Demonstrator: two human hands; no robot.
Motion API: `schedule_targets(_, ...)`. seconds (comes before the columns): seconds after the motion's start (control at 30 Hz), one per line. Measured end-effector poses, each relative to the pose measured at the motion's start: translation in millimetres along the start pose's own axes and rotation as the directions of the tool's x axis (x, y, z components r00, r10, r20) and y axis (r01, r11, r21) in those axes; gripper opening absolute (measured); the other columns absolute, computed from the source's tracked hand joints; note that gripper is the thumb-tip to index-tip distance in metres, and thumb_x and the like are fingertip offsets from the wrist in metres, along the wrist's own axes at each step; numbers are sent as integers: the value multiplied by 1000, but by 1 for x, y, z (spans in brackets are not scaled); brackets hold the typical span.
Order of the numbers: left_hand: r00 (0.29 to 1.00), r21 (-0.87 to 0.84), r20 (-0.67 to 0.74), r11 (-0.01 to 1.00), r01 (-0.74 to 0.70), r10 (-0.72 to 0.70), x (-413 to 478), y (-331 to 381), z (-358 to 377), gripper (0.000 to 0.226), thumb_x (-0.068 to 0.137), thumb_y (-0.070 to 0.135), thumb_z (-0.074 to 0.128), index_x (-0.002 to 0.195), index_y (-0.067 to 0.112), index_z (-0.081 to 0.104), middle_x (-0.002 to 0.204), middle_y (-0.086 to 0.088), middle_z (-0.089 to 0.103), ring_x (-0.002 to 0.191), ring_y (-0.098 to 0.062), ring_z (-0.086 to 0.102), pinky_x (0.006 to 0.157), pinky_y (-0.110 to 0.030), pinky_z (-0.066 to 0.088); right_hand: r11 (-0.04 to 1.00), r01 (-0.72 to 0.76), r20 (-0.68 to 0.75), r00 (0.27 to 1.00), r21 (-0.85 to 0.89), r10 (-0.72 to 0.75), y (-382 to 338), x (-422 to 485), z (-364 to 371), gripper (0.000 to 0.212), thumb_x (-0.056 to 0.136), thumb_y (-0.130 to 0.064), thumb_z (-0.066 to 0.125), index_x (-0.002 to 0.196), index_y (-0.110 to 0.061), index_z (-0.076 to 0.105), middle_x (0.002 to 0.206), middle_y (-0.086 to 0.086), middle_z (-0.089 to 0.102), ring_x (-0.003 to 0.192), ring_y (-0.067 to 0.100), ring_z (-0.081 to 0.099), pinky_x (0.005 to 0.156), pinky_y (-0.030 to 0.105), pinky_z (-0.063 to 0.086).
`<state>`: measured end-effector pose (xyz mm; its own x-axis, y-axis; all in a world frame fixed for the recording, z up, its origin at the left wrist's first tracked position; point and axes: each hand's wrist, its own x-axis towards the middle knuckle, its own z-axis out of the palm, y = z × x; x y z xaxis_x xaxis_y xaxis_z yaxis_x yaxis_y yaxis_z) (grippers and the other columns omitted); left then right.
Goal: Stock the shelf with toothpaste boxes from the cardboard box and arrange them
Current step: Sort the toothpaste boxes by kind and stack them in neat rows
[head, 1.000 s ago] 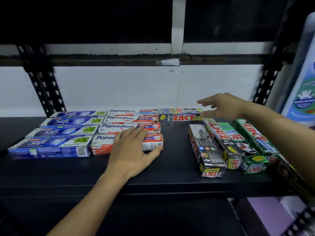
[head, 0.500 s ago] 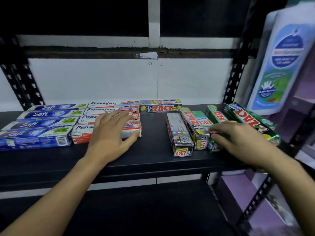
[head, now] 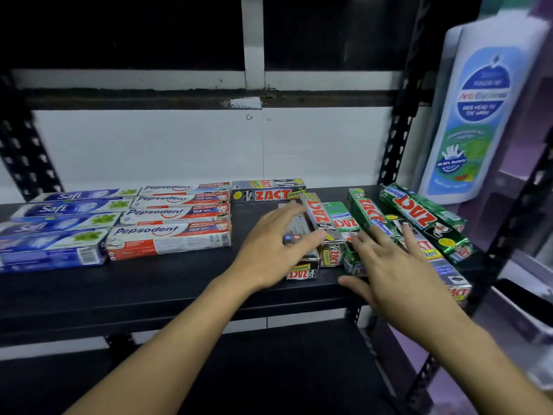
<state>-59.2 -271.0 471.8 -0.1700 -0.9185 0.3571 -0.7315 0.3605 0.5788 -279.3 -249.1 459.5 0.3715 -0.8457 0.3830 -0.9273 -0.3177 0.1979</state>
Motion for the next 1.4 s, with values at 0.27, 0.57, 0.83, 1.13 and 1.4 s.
schedule_targets(0.27, 988, -50, 95, 991, 123, -118, -4, -6, 7, 80, 79, 80, 50, 149, 48, 28, 162, 22, 8, 149, -8, 15, 117, -41, 19, 993, 23, -203, 979, 115, 1, -3, -18, 8, 64, 76, -42, 77, 129, -11, 60, 132, 4, 63, 90, 31, 71, 72, 41, 57)
schedule_targets(0.57, 984, -122, 70, 978, 168, -161, -5, -10, 5, 76, 76, 78, 57, 144, 52, 36, 160, 28, 12, 148, -9, 20, 119, -47, 23, 873, 21, -293, 946, 488, 141, 11, -10, -23, 56, 82, -29, 77, 133, -14, 61, 132, 4, 62, 120, 20, 61, 102, 27, 44)
schedule_targets(0.83, 978, -221, 50, 953, 208, -202, -3, -15, 5, 80, 64, 84, 60, 137, 54, 44, 158, 28, 21, 144, -8, 32, 117, -47, 29, 893, -60, -233, 956, 446, 180, 48, 44, -46, 55, 80, -32, 78, 131, -18, 62, 123, 5, 68, 111, 26, 64, 95, 37, 51)
schedule_targets(1.13, 976, -239, 66, 947, 215, -205, -3, -15, 6, 75, 64, 82, 59, 131, 52, 46, 145, 27, 42, 128, -2, 46, 104, -30, 38, 924, -210, -49, 970, 321, 238, 59, 136, -1, 34, 86, -43, 68, 110, -19, 66, 98, 14, 69, 92, 38, 63, 75, 41, 54)
schedule_targets(1.4, 977, -266, 49, 940, 215, -209, -3, -16, 6, 73, 66, 83, 55, 131, 51, 48, 148, 30, 37, 133, -2, 43, 107, -32, 36, 816, -269, 63, 959, 512, 277, 64, 169, 10, 64, 83, -43, 74, 137, -15, 54, 133, 12, 60, 122, 31, 56, 103, 41, 46)
